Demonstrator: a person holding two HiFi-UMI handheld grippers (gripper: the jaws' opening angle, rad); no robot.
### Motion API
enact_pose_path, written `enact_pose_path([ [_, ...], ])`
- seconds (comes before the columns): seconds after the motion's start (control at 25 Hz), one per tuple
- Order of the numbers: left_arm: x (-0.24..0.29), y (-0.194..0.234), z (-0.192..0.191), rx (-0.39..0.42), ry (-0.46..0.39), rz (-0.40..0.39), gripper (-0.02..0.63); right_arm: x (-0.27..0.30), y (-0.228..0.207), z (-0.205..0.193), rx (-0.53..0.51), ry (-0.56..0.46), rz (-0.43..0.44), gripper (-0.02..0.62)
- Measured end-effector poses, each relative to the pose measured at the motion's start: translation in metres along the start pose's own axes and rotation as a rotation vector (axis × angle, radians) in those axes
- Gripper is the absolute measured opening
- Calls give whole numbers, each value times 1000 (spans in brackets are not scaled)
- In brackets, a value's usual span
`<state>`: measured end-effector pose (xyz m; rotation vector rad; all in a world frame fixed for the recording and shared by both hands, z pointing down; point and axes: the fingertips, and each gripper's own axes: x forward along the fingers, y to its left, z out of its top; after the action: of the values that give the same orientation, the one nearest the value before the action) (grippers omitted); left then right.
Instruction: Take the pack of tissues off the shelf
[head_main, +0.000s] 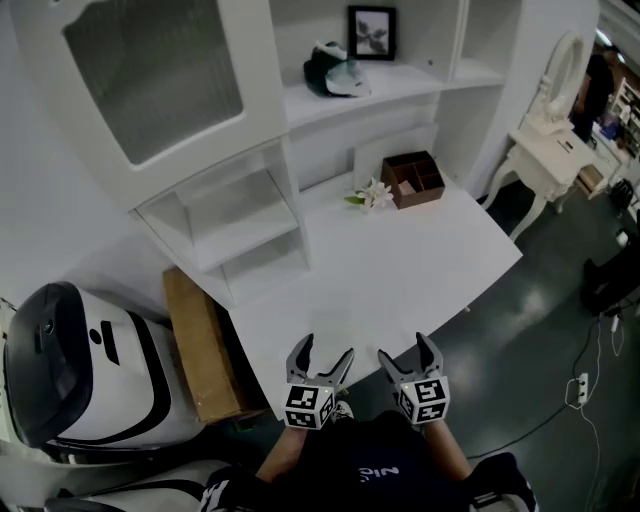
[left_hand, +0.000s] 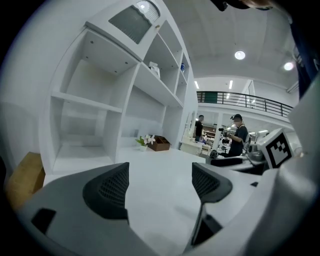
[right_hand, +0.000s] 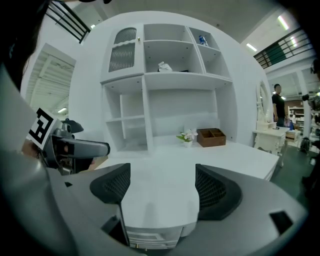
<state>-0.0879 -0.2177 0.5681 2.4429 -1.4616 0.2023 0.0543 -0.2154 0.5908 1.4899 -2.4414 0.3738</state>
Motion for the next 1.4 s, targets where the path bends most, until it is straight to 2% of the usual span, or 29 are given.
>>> enact_pose_path([
  [0.12,4,6,11,1,-26,14,380,8,-6,0,2,12,-6,397],
  [0.32,17,16,15,-2,-3,34,380,19,-22,17,8,-15,-4,397],
  [0.48,31,22,31,7,-24,73,380,36,-38,36,-2,-45,30,396],
  [0.6,41,26,42,5,-25,119,380,49,-46,66,-42,-82,74,396],
  [0.76,52,31,65,2,-52,203,380,67,-61,117,-120,-123,117,383],
  [0.92,61,31,77,1,-63,218,380,73,-70,194,-127,-245,143,368],
  [1.12,65,33,71,-15,-30,241,380,68,-64,304,-150,-436,197,371],
  [1.4,64,37,79,-7,-75,301,380,68,-50,412,-293,-557,234,371],
])
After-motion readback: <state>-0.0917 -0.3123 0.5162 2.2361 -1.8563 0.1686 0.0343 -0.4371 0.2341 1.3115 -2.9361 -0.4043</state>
